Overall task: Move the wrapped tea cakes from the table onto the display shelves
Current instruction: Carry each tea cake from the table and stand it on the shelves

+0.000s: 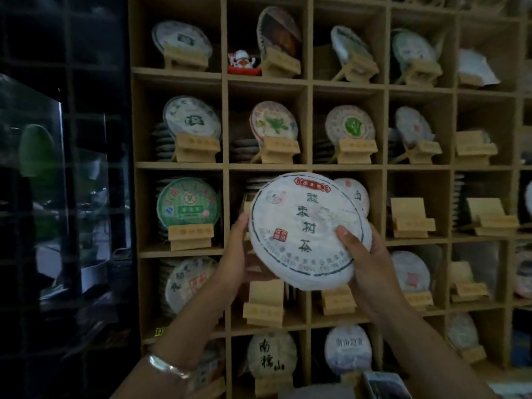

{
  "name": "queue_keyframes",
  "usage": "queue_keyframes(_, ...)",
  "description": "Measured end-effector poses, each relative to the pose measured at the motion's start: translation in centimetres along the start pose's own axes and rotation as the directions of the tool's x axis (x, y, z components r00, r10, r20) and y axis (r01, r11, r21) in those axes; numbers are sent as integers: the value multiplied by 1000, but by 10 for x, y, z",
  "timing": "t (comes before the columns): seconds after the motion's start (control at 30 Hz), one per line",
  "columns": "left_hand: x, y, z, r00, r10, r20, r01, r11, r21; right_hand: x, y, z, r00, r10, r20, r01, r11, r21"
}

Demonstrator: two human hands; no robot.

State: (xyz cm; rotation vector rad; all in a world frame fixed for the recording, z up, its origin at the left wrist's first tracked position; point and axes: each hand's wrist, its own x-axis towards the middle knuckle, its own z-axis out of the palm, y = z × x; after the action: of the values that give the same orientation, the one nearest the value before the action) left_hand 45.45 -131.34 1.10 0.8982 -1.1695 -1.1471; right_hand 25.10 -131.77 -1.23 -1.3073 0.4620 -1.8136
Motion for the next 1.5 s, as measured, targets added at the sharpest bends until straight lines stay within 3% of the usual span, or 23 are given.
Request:
queue_keyframes(0.17, 110, -19, -20, 987, 9, -162, 25, 979, 201, 69, 20, -22, 991, -131, -13, 129, 987, -98)
queue_keyframes(0.47, 235, -68, -45, 946, 273, -174, -125, 804, 581, 154, 68, -51, 973, -227, 34, 229, 944, -236)
queue_keyframes(0.6, 276, -73, -56, 938, 254, -234, -91, 835, 542, 173, 88, -53, 974, -226, 10, 222, 950, -218)
queue_keyframes(0.73, 304, -81, -64, 957, 146, -250, -8, 876, 483, 186, 102, -52, 970, -242, -16, 233, 949, -210)
queue_keyframes(1.03, 322, -99, -83, 980, 108, -164, -34, 916, 399, 202, 118, -48, 968, -240, -67, 223, 955, -193)
queue_keyframes(1.2, 316, -97, -85, 984, 140, -112, -89, 923, 373, 210, 120, -44, 962, -250, -113, 226, 955, -190)
queue_keyframes(1.5, 279, -82, -62, 996, 72, 43, -82, 942, 325, 218, 106, -32, 935, -326, -143, 290, 930, -224)
